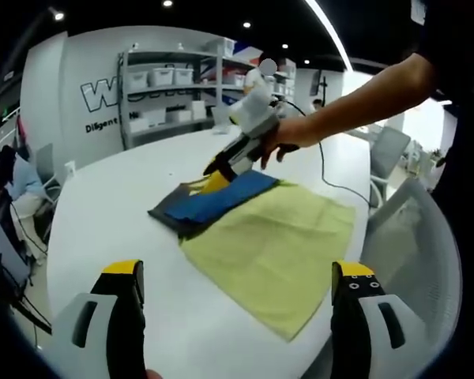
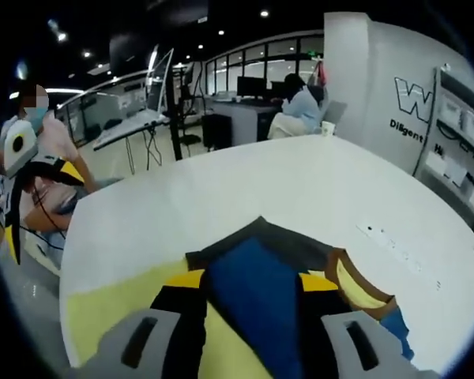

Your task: Fold the garment on the visible template until the final outline fits inside the template.

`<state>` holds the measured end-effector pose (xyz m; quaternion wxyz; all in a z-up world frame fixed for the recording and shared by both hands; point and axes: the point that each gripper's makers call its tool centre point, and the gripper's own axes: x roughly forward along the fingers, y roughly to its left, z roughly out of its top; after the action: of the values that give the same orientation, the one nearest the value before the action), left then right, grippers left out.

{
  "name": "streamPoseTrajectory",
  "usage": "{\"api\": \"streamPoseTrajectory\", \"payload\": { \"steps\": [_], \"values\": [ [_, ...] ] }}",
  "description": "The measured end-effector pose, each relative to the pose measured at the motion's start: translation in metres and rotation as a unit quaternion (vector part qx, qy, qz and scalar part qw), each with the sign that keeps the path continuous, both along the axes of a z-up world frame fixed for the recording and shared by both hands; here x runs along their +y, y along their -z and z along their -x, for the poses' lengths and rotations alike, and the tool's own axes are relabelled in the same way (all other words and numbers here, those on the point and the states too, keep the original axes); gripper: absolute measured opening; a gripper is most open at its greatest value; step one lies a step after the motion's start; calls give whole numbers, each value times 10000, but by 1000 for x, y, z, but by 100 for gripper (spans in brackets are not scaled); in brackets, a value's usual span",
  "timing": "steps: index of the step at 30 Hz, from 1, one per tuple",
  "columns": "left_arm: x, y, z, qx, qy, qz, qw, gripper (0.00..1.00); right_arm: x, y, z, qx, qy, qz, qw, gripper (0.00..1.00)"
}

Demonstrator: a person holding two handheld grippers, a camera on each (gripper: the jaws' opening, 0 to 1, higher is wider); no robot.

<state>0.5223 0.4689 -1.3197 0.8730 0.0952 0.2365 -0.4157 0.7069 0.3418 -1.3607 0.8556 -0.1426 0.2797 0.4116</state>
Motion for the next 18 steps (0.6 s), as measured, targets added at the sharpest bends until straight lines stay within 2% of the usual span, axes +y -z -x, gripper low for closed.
{"api": "streamPoseTrajectory", "payload": {
  "steps": [3, 18],
  "values": [
    [-2, 4, -1, 30, -8, -18, 10000, 95, -5, -3, 5, -9, 9, 0, 10000, 46],
    [-15, 23, 6, 154, 134, -239, 9995, 95, -48, -21, 24, -152, -21, -19, 9999, 51]
  ]
}}
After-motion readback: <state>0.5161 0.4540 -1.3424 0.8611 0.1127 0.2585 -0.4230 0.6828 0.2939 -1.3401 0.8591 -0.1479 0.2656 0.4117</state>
